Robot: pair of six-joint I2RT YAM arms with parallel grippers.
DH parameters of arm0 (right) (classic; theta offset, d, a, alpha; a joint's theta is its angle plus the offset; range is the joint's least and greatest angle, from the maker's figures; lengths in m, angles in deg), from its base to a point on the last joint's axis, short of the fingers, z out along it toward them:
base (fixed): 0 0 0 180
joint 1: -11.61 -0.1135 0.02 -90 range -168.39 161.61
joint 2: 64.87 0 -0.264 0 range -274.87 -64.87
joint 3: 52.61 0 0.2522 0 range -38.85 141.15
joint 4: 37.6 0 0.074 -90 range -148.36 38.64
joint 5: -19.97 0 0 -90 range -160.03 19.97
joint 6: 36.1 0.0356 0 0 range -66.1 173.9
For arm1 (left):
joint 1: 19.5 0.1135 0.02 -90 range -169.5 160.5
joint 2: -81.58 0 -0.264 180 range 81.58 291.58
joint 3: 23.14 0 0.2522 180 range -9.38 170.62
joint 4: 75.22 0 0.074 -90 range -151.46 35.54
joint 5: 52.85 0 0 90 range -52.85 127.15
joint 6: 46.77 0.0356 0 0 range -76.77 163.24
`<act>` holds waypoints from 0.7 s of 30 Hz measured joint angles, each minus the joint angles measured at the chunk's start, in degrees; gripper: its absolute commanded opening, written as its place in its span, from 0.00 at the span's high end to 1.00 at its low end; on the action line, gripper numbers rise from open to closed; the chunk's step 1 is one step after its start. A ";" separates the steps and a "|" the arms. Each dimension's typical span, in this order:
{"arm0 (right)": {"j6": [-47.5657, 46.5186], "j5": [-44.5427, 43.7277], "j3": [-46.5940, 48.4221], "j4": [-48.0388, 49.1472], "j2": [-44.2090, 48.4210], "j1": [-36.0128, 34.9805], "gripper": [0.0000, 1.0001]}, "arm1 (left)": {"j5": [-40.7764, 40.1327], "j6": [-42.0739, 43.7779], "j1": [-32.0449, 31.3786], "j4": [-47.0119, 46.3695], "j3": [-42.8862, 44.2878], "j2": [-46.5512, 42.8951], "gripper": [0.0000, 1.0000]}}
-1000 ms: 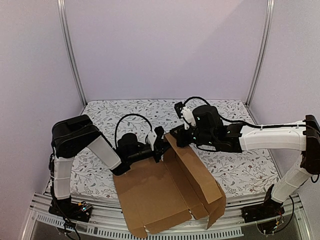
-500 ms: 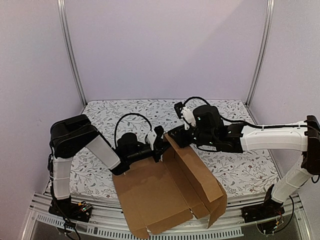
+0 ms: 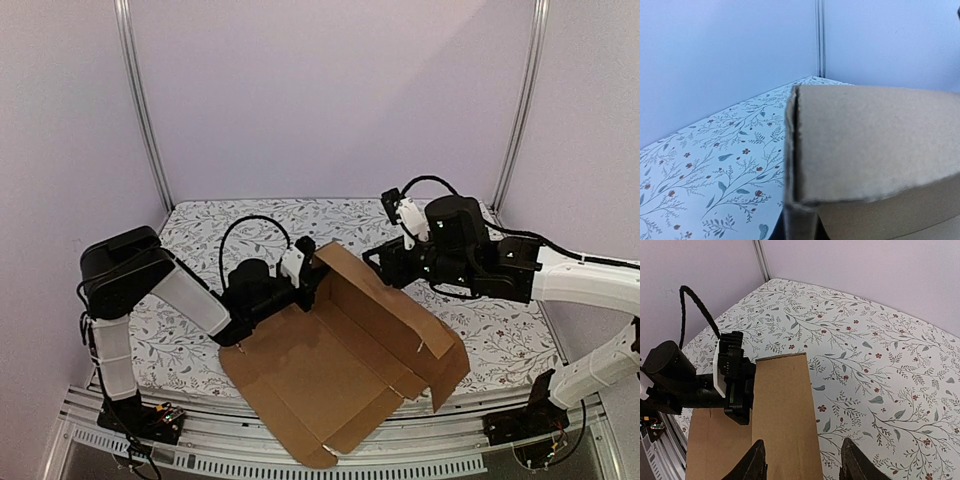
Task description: Fold the paper box
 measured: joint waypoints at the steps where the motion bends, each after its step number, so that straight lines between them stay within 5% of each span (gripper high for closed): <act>1: -0.33 -0.68 0.00 -1.31 1.62 0.00 0.50 | -1.44 -0.46 0.04 0.52 -0.31 -0.52 1.00; 13: -2.03 -7.98 0.24 -17.14 12.66 1.03 0.47 | -16.76 -6.12 0.96 11.91 -3.93 -9.29 1.00; 21: -1.27 -8.09 1.92 -24.33 12.37 3.69 0.91 | -27.28 -15.43 0.98 26.67 -3.43 -13.77 1.00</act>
